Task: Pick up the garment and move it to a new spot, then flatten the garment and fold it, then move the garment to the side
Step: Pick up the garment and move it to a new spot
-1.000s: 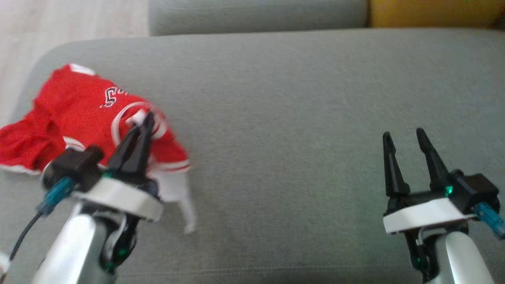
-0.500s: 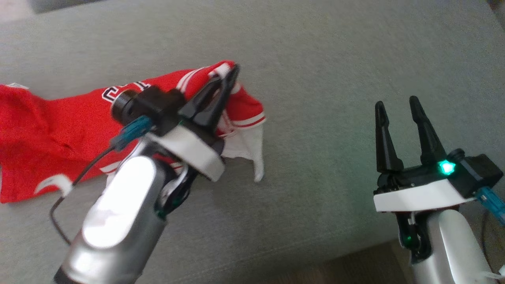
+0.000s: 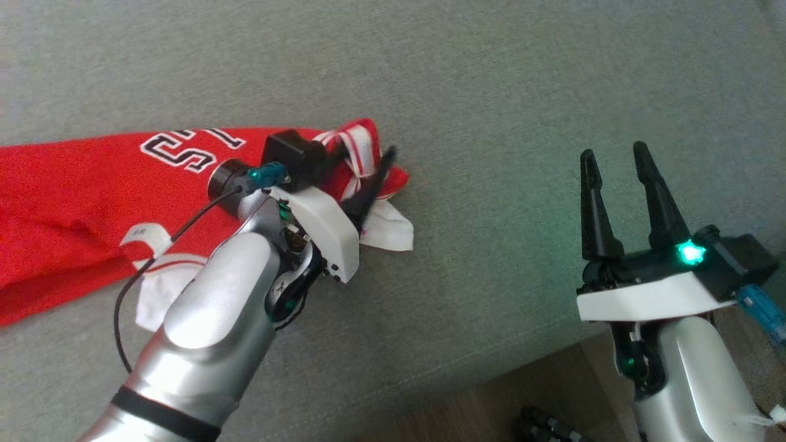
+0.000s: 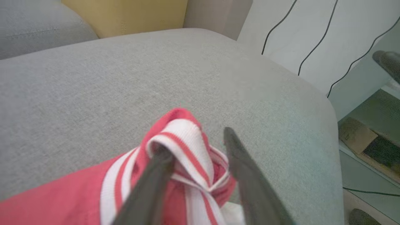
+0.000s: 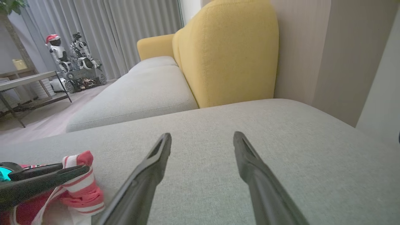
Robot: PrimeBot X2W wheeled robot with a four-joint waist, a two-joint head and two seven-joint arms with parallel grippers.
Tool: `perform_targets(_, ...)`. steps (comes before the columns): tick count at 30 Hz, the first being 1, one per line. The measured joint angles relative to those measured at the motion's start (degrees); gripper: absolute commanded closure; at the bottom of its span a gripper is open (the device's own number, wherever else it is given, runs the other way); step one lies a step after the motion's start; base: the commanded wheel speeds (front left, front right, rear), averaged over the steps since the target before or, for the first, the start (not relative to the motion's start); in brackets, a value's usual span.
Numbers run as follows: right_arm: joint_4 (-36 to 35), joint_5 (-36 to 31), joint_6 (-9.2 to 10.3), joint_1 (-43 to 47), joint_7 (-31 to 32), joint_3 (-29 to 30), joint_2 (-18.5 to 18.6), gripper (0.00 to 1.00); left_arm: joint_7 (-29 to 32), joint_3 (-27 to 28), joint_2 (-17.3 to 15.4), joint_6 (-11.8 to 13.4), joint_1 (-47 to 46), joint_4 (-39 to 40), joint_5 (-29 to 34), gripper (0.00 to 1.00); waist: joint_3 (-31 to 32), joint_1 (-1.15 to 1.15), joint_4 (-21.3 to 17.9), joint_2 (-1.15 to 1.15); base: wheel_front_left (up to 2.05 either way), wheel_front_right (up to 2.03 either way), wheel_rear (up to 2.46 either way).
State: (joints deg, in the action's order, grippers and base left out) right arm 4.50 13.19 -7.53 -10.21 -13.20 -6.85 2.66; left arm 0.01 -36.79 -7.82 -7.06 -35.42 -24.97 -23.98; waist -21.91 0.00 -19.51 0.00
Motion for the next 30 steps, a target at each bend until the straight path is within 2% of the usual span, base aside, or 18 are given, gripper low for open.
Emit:
perform_targets(6,0.67,-1.45,0.00,-0.90,0.01,1.03,0.01,0.00,-5.93,0.40,0.02,0.43,-0.19,0.87,-0.41,0.00,1.61,0.00,3.44,0.00,0.00,0.00,0.00)
perform_targets(13,0.91,-4.12,0.00,-0.91,1.57,2.38,0.01,0.00,-11.37,5.73,-1.93,5.64,3.97,5.38,-1.75,0.00,4.87,0.00,9.21,0.00,0.00,0.00,0.00)
perform_targets(14,0.91,-4.12,0.00,-0.91,1.57,2.38,0.01,0.00,-11.37,5.73,-1.93,5.64,3.97,5.38,-1.75,0.00,4.87,0.00,9.21,0.00,0.00,0.00,0.00)
perform_targets(18,0.88,-5.09,0.00,-0.85,2.74,3.24,0.03,0.00,-12.81,10.79,-5.14,9.16,8.10,6.98,-3.31,0.00,6.89,0.00,12.63,0.00,0.00,0.00,0.00)
perform_targets(23,1.13,-6.26,0.00,-0.79,4.03,3.39,0.04,0.00,-13.74,15.91,-9.35,12.41,12.49,8.35,-3.39,0.00,8.99,0.00,16.46,0.00,0.00,0.00,0.00)
perform_targets(26,1.61,-6.80,0.00,-0.73,4.68,3.41,0.04,0.00,-13.81,17.88,-11.13,13.72,15.62,9.47,-3.38,0.00,10.16,0.00,18.19,0.00,0.00,0.00,0.00)
perform_targets(30,2.09,-6.89,0.00,-0.65,5.23,3.34,0.04,0.00,-14.25,19.53,-12.57,14.21,19.84,11.55,-3.39,0.00,11.70,0.00,19.51,0.00,0.00,0.00,0.00)
